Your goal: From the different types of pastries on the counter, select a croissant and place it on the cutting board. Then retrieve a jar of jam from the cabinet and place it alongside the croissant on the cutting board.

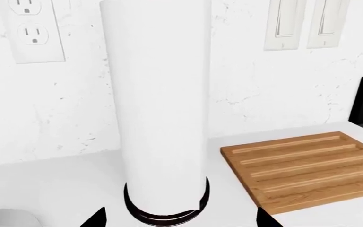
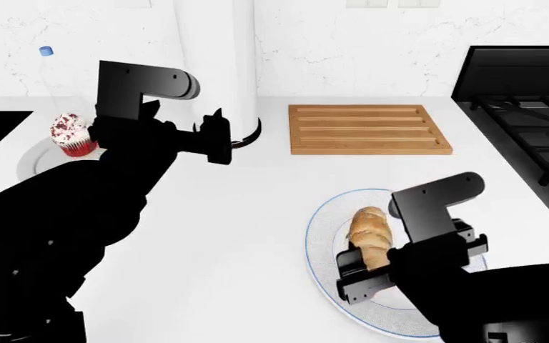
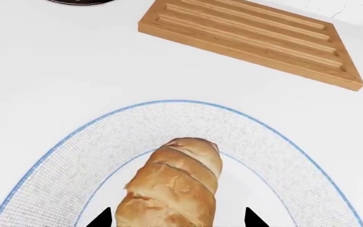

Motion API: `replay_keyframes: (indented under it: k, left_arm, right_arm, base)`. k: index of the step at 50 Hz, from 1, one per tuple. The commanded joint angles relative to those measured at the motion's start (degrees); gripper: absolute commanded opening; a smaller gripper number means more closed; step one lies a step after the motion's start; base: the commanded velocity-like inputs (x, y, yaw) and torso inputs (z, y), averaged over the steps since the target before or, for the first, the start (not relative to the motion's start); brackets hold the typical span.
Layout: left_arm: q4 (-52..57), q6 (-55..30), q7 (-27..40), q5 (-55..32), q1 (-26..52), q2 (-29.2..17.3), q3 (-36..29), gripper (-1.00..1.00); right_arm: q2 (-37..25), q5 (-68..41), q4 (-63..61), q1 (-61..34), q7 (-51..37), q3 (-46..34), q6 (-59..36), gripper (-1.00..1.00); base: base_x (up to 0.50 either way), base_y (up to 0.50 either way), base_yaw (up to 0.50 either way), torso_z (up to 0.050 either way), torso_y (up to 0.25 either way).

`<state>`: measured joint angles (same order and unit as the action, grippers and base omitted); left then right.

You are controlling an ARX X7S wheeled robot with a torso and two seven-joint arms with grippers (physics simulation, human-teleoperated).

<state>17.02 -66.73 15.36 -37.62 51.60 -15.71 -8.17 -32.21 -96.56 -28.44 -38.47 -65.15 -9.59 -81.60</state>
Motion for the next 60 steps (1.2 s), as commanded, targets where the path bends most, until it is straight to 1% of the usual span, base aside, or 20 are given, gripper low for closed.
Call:
replay_keyframes:
  k: [1,2,3,20,25,32,41,44,49,55,60]
  left_arm:
    - [0.5,-0.3,0.3,-0.5,0.1,-0.1,-0.1,1.00]
    - [0.6,-0.4,0.4,-0.6,0.1,-0.1,-0.1,1.00]
    - [0.8,-0.5,0.4,-0.8,0.1,-0.2,0.1,1.00]
    - [1.5,-0.8,0.8,-1.5,0.4,-0.7,0.3,1.00]
    - [2.2,-1.4,1.2,-2.1,0.7,-0.8,0.8,1.00]
    - [2.2,-1.4,1.4,-2.2,0.7,-1.1,0.9,1.00]
    - [2.1,-1.7,1.7,-2.7,0.9,-1.2,1.2,1.00]
    - [2.2,-1.7,1.7,-3.0,0.8,-1.2,1.3,1.00]
    - [2.5,-1.9,1.8,-3.5,0.6,-1.3,1.8,1.00]
    - [2.8,-2.2,2.7,-4.1,0.8,-1.2,3.2,1.00]
    - [2.6,-1.9,2.5,-4.2,0.8,-1.4,3.0,1.00]
  right_arm:
    - [-0.1,3.0,1.0,0.8,2.1,-1.1,0.5,1.00]
    - [-0.1,3.1,1.2,0.8,2.0,-1.3,0.5,1.00]
    - [-0.2,3.1,1.4,0.8,1.8,-1.7,0.4,-1.00]
    - [-0.8,2.0,1.2,0.3,1.2,-3.7,1.1,-1.00]
    - [-1.6,-2.9,0.1,-1.6,-3.1,-4.3,1.6,-1.00]
    - [-4.4,-13.4,-2.9,-7.0,-11.7,-6.2,4.4,-1.00]
    - [-7.1,-19.9,-5.4,-14.4,-17.8,-8.5,7.0,-1.00]
    - [-7.6,-20.6,-5.7,-16.7,-18.3,-8.8,7.2,-1.00]
    - [-7.0,-16.1,-3.1,-18.1,-14.1,-7.5,5.4,-1.00]
    - [-4.4,-6.6,1.5,-20.6,-5.2,-6.9,2.0,-1.00]
    - [-2.8,5.8,7.3,-23.1,6.5,-8.4,1.3,-1.00]
  base:
    - [0.00,0.00,0.00,0.000,0.000]
    - [0.00,0.00,0.00,0.000,0.000]
    - [0.00,0.00,0.00,0.000,0.000]
    - [0.00,0.00,0.00,0.000,0.000]
    - [0.00,0.00,0.00,0.000,0.000]
    - [0.00,0.00,0.00,0.000,0.000]
    - [0.00,0.00,0.00,0.000,0.000]
    - [0.00,0.00,0.00,0.000,0.000]
    - [0.00,0.00,0.00,0.000,0.000]
    - [0.00,0.00,0.00,0.000,0.000]
    - [0.00,0.00,0.00,0.000,0.000]
